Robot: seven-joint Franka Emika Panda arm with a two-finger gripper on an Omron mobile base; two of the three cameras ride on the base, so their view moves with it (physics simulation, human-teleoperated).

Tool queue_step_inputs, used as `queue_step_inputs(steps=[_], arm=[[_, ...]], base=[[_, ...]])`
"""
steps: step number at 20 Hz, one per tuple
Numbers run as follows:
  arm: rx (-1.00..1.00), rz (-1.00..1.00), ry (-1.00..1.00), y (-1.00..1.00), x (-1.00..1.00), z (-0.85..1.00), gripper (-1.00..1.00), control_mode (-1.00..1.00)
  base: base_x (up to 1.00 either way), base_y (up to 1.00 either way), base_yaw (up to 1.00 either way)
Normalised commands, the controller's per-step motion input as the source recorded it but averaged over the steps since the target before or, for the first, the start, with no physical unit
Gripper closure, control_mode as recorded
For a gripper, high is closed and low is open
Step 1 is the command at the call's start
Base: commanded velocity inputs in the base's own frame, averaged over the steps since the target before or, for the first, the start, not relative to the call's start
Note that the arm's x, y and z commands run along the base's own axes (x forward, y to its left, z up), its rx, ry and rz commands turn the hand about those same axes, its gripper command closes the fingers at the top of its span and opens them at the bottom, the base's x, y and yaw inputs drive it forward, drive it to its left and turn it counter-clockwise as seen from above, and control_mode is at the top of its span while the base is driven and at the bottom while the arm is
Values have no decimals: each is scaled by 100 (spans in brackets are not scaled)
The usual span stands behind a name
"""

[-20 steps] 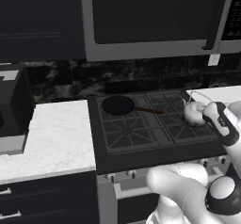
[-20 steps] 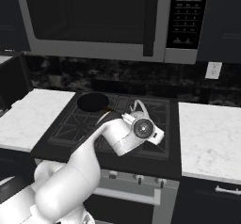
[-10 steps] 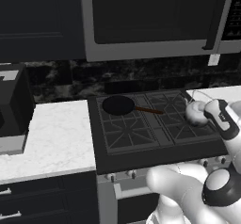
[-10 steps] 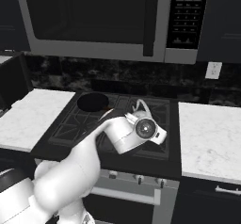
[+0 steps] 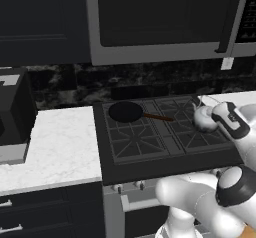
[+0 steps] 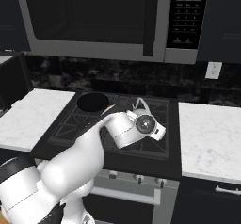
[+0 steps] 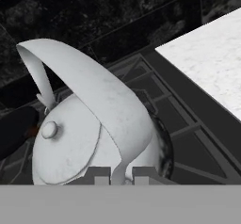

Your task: Pick the kettle from the counter and place it on a stove burner. Then turn the burner on.

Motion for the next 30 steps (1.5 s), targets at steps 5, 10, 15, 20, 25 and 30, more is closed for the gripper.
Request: queue_step_inputs(steps=[5,10,15,20,25,30], arm=[[0,0,0,0,10,-23,100,-100],[0,0,0,0,14,-25,100,-100],[0,0,0,-8,17,-13,100,-100],[0,0,0,-20,15,-8,100,-100],[0,0,0,-2,14,-12,100,-100],[0,0,0,0,10,-16,100,-100]], base=[[0,0,0],[0,0,0],[0,0,0],[0,0,0],[0,0,0],[0,0,0]])
